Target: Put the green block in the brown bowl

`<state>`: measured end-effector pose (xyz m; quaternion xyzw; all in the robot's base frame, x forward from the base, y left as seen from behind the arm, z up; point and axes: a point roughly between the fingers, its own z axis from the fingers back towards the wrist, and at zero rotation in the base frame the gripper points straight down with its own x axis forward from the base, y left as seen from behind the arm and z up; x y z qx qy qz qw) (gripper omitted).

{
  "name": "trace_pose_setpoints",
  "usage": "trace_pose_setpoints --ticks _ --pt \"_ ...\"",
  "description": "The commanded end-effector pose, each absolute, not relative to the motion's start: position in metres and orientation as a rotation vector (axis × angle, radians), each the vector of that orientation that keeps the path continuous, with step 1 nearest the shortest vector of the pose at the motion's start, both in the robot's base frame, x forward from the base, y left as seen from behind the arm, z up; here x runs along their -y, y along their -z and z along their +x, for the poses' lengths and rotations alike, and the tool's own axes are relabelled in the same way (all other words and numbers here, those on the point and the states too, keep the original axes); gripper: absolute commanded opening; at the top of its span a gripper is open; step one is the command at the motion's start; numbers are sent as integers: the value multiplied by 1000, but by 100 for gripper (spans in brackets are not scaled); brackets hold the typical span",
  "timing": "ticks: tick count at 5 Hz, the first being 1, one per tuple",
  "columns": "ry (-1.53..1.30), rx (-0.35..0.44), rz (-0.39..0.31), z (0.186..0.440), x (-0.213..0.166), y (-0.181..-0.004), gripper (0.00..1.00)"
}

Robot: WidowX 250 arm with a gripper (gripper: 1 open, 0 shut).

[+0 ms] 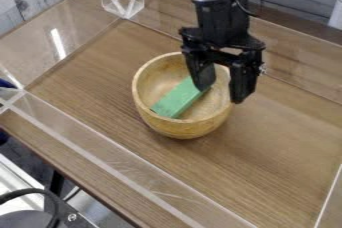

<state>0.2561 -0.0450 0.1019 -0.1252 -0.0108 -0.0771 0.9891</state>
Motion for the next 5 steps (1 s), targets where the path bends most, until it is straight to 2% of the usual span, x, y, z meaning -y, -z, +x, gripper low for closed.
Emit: trace_pose_setpoints --ticks 1,2,3,4,5 --pt "154 72 -247 261 40 -128 100" --pt "143 66 -247 262 35 -140 100" --pt "146 134 -262 252 38 -146 100" --pt "150 183 -271 245 40 -142 100" --pt "118 201 -282 243 39 -146 100"
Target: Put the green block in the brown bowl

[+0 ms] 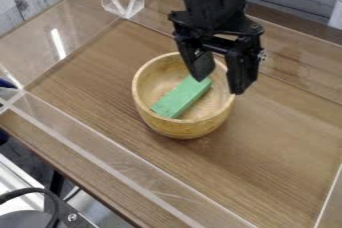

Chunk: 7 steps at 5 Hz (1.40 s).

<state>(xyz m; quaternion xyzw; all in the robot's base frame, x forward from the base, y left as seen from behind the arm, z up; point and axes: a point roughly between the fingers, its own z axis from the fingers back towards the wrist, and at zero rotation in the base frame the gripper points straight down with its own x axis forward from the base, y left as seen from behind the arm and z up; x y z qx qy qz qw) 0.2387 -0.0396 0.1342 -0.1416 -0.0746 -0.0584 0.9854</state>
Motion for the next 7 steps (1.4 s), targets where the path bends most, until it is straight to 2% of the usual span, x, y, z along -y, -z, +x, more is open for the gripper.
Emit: trace_pose_setpoints --ticks 1,3,4,5,7 --pt "86 214 -293 241 36 -148 100" --pt "133 216 -199 230 33 -138 100" --pt "140 214 -164 235 30 -133 100" --pt "146 209 -147 236 29 -130 100" --pt "191 281 -141 234 18 -136 100"
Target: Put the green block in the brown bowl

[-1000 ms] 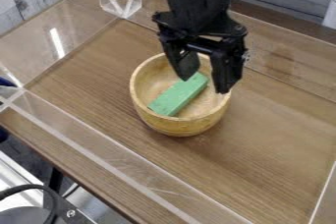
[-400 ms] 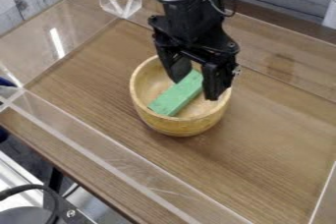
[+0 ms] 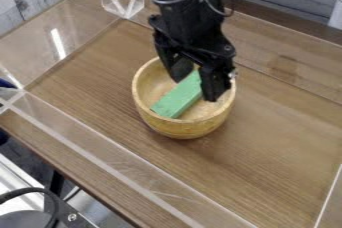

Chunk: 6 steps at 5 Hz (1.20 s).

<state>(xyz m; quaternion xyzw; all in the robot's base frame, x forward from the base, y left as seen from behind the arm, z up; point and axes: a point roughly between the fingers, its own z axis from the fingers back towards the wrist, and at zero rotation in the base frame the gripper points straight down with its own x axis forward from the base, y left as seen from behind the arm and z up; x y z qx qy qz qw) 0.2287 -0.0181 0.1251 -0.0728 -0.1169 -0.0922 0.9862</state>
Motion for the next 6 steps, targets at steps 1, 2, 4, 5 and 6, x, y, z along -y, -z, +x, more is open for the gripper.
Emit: trace_pose_setpoints --ticks 1,2,4,5,6 --pt "236 278 -158 239 14 -139 100" --pt "264 269 -172 240 11 -141 100" --pt "311 231 -140 251 11 -166 100" --pt "249 197 -121 266 30 -168 0" --pt "238 156 -116 282 47 -160 0"
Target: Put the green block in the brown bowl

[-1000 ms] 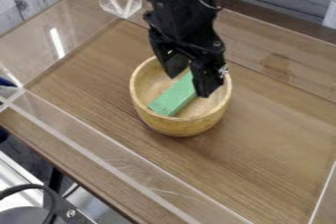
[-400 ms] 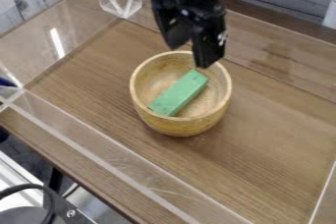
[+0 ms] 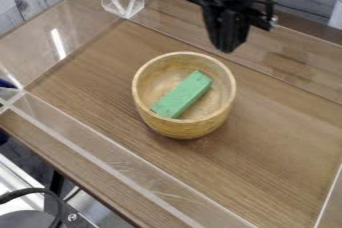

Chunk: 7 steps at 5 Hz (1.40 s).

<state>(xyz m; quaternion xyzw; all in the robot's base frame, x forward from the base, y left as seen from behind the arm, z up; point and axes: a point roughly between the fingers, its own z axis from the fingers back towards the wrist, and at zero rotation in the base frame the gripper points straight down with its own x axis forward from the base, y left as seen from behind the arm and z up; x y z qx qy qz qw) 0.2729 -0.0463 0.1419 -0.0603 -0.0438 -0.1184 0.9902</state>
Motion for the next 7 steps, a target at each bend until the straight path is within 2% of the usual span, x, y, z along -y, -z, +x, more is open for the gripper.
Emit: trace_pose_setpoints --ticks 1,2,3,4,7 --pt "253 144 -115 291 64 -149 0" --pt "279 137 -113 293 93 -140 0" --pt "341 140 -116 306 110 -132 0" --pt "381 147 -118 319 112 -126 0" --pt "426 191 -138 357 127 -92 0"
